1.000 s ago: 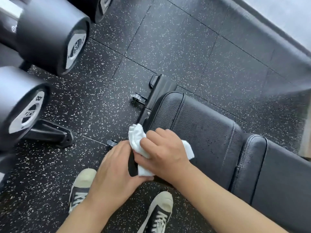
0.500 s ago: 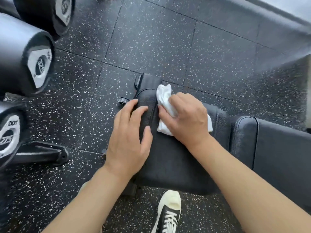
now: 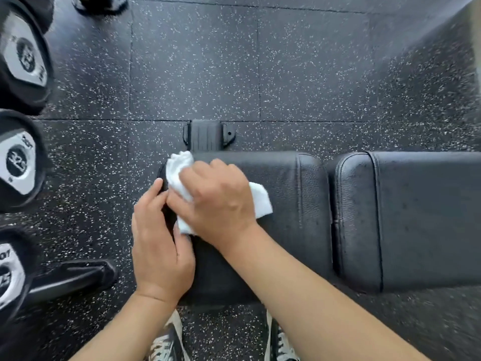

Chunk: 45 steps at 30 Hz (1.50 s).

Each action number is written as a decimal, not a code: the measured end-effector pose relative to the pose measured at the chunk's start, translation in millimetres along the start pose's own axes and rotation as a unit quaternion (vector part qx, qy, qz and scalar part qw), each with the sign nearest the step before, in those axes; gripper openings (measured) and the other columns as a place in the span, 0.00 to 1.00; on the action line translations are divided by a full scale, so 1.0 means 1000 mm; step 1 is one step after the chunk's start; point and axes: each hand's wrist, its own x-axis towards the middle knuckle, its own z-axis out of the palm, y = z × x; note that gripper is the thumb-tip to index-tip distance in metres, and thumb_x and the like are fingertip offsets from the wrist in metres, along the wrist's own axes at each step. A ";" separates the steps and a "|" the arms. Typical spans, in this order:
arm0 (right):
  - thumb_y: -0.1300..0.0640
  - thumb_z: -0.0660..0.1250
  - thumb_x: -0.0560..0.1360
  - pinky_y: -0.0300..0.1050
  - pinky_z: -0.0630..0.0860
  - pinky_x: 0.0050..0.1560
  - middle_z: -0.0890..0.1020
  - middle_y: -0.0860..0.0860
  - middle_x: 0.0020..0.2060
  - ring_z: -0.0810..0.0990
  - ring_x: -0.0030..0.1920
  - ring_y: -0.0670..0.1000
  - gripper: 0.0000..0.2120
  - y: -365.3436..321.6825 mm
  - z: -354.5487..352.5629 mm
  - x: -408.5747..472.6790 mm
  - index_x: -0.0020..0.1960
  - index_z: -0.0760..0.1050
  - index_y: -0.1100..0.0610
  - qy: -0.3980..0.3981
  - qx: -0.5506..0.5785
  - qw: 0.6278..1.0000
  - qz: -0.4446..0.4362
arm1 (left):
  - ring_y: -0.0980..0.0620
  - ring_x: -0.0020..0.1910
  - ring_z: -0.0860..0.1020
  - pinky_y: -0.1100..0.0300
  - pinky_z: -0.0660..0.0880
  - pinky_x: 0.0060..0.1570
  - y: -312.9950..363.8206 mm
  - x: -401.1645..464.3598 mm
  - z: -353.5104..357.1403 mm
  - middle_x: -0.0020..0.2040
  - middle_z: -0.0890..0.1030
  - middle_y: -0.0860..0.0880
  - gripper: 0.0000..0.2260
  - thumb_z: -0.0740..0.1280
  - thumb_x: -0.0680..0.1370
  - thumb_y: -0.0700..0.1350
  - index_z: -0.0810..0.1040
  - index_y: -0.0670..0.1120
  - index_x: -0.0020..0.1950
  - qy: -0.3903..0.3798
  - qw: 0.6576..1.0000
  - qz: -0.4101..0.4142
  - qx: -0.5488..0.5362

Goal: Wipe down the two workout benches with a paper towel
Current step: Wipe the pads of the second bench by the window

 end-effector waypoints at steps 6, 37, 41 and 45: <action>0.49 0.72 0.75 0.51 0.62 0.33 0.72 0.53 0.31 0.69 0.32 0.57 0.15 0.064 -0.030 -0.012 0.37 0.72 0.55 -0.010 -0.011 0.999 -0.041 | 0.43 0.78 0.66 0.40 0.63 0.77 -0.006 0.001 0.004 0.77 0.68 0.41 0.23 0.58 0.79 0.40 0.69 0.36 0.73 0.012 0.999 0.039 0.009; 0.51 0.74 0.73 0.49 0.65 0.30 0.70 0.52 0.29 0.68 0.30 0.56 0.17 0.109 -0.062 -0.023 0.34 0.69 0.55 0.003 -0.084 0.996 0.042 | 0.43 0.79 0.66 0.41 0.62 0.78 -0.004 0.000 0.006 0.77 0.68 0.41 0.22 0.58 0.80 0.40 0.69 0.36 0.74 0.022 0.999 0.042 0.009; 0.48 0.72 0.74 0.48 0.60 0.33 0.73 0.52 0.31 0.68 0.32 0.55 0.15 0.074 -0.038 0.006 0.37 0.71 0.54 -0.001 -0.082 0.995 0.054 | 0.43 0.78 0.66 0.40 0.63 0.78 -0.006 -0.001 0.005 0.76 0.68 0.40 0.22 0.58 0.79 0.39 0.69 0.36 0.73 0.019 0.999 0.045 0.011; 0.50 0.73 0.74 0.52 0.64 0.34 0.73 0.54 0.34 0.70 0.34 0.56 0.12 0.033 -0.050 -0.080 0.41 0.77 0.57 -0.076 0.006 0.993 -0.093 | 0.42 0.78 0.66 0.39 0.63 0.77 -0.008 -0.001 0.005 0.76 0.68 0.39 0.22 0.58 0.80 0.40 0.69 0.35 0.73 0.021 0.999 0.050 0.007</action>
